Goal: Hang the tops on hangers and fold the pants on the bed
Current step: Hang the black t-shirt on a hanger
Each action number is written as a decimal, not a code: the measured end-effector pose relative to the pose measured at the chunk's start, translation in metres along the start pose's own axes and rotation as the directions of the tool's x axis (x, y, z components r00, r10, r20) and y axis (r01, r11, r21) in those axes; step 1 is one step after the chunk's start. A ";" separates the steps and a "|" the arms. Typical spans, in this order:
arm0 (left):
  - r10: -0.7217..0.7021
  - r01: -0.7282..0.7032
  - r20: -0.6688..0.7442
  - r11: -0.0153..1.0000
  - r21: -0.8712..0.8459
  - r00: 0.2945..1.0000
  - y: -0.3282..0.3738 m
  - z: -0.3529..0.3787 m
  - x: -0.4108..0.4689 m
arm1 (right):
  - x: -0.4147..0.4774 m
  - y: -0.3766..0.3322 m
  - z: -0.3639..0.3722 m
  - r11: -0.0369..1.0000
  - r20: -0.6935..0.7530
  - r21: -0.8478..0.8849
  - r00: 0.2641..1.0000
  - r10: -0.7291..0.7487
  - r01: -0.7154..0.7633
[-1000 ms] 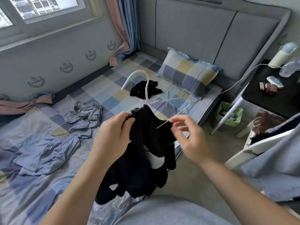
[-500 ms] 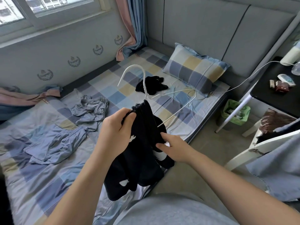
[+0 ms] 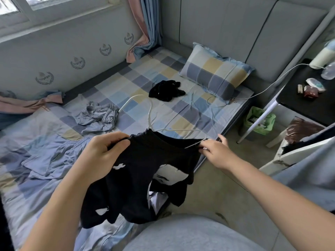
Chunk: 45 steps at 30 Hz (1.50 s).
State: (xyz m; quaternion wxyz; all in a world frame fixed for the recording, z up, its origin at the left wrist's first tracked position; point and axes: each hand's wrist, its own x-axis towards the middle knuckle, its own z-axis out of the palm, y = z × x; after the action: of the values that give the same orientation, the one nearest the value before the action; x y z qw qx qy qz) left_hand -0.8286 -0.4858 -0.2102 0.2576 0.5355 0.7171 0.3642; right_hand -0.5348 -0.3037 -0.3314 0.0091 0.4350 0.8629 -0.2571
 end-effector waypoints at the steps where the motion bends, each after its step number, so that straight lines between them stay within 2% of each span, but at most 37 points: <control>1: -0.016 0.016 0.008 1.000 0.015 1.000 -0.002 -0.001 -0.001 | 0.000 0.003 -0.004 1.000 -0.031 -0.002 0.999 -0.021 0.021; 7: -0.087 0.068 0.120 0.985 0.157 0.989 -0.009 0.000 0.001 | -0.003 -0.002 -0.033 0.971 -0.283 0.116 0.944 -0.169 0.208; 9: -0.111 0.084 0.146 0.980 0.180 0.983 -0.007 0.008 0.002 | -0.005 -0.017 -0.045 0.948 -0.317 0.170 0.926 -0.206 0.269; 12: -0.108 0.082 0.156 0.984 0.161 0.982 0.001 0.027 0.004 | -0.009 -0.055 -0.051 0.902 -0.297 0.247 0.913 -0.278 0.355; 15: -0.003 -0.011 0.106 0.991 0.134 0.994 0.013 0.043 0.008 | -0.016 -0.094 -0.053 0.854 -0.220 0.339 0.916 -0.337 0.395; 17: 0.038 -0.045 0.059 0.993 0.109 0.997 0.018 0.045 0.011 | -0.021 -0.106 -0.060 0.841 -0.197 0.387 0.925 -0.324 0.377; 21: 0.084 -0.090 0.061 0.990 0.112 0.995 0.008 0.033 0.013 | -0.029 -0.099 -0.078 0.807 -0.149 0.499 0.948 -0.280 0.316; 25: 0.157 -0.142 -0.063 0.971 0.192 0.986 -0.022 0.008 0.020 | -0.038 -0.078 -0.097 0.761 -0.165 0.596 0.967 -0.195 0.255; 27: 0.188 -0.165 -0.078 0.957 0.238 0.979 -0.029 0.005 0.023 | -0.040 -0.074 -0.101 0.769 -0.178 0.592 0.970 -0.167 0.241; 30: 0.286 -0.255 -0.052 0.911 0.324 0.957 -0.028 0.011 0.027 | -0.042 -0.077 -0.104 0.803 -0.188 0.536 0.964 -0.188 0.261; 32: 0.294 -0.263 -0.047 0.908 0.326 0.955 -0.025 0.015 0.029 | -0.042 -0.079 -0.108 0.814 -0.199 0.504 0.956 -0.217 0.289; 35: 0.270 -0.240 -0.063 0.925 0.296 0.961 -0.023 0.019 0.030 | -0.044 -0.080 -0.113 0.817 -0.215 0.481 0.946 -0.243 0.319; 39: 0.257 -0.228 -0.087 0.939 0.257 0.962 -0.018 0.021 0.030 | -0.046 -0.078 -0.117 0.807 -0.255 0.506 0.947 -0.196 0.304; 42: 0.171 -0.155 -0.055 0.962 0.223 0.984 -0.020 0.027 0.031 | -0.049 -0.079 -0.117 0.791 -0.326 0.511 0.927 -0.185 0.338; 45: 0.118 -0.079 -0.148 0.965 0.250 0.982 -0.028 0.036 0.030 | -0.052 -0.077 -0.119 0.801 -0.378 0.476 0.907 -0.187 0.363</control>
State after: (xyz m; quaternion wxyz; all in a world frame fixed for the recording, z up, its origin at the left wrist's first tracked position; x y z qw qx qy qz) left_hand -0.8267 -0.4528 -0.2539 0.1127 0.5668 0.7471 0.3283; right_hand -0.5357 -0.3268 -0.1818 -0.2873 0.3233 0.8010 -0.4139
